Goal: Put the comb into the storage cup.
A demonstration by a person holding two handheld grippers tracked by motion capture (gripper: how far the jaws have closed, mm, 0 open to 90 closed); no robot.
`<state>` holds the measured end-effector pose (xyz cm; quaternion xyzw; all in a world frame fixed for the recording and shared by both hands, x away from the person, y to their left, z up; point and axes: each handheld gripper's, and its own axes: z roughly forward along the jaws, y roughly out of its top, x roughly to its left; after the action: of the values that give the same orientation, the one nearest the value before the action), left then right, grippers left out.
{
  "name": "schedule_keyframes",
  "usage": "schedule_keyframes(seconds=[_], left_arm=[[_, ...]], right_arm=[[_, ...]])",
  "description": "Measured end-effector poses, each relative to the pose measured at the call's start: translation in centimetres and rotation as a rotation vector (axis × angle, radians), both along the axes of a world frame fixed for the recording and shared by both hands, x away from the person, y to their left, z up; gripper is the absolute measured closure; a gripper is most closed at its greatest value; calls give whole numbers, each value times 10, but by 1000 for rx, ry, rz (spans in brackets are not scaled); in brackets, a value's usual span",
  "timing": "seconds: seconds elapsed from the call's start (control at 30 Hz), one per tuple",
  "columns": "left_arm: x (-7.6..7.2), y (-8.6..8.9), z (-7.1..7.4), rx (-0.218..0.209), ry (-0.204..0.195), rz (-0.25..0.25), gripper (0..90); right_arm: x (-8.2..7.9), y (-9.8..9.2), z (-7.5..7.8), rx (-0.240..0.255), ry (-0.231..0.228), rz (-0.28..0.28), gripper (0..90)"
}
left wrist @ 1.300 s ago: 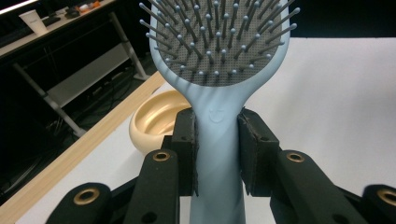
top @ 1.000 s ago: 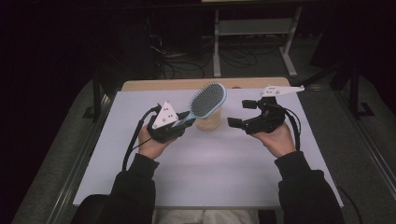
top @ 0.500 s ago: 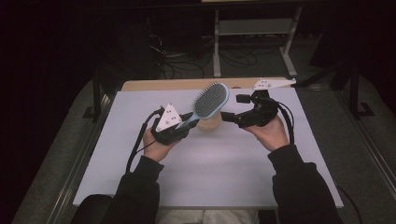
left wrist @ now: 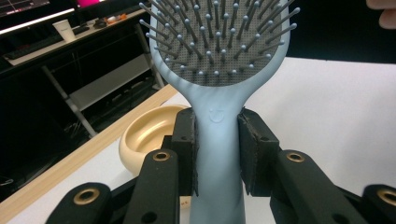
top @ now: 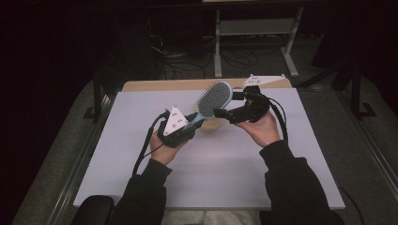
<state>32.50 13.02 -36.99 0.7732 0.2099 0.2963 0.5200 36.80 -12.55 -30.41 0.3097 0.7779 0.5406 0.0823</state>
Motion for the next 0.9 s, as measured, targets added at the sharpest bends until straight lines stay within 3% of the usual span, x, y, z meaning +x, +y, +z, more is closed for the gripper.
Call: schedule_keyframes(seconds=[0.2,0.37,0.53,0.73,0.9], left_arm=[[-2,-2,-1,-20,-13,20,702],[-3,-4,-1,-21,-28,39,703],[-5,-6,-3,-23,-61,62,702],[-1,-5,-4,-37,-44,51,701],[2,-4,-5,-40,-26,36,698]], right_arm=[[6,7,0,34,22,13,49],[9,12,2,72,32,21,142],[13,11,3,119,77,32,324],[16,14,7,129,131,21,404],[16,15,11,128,134,28,471]])
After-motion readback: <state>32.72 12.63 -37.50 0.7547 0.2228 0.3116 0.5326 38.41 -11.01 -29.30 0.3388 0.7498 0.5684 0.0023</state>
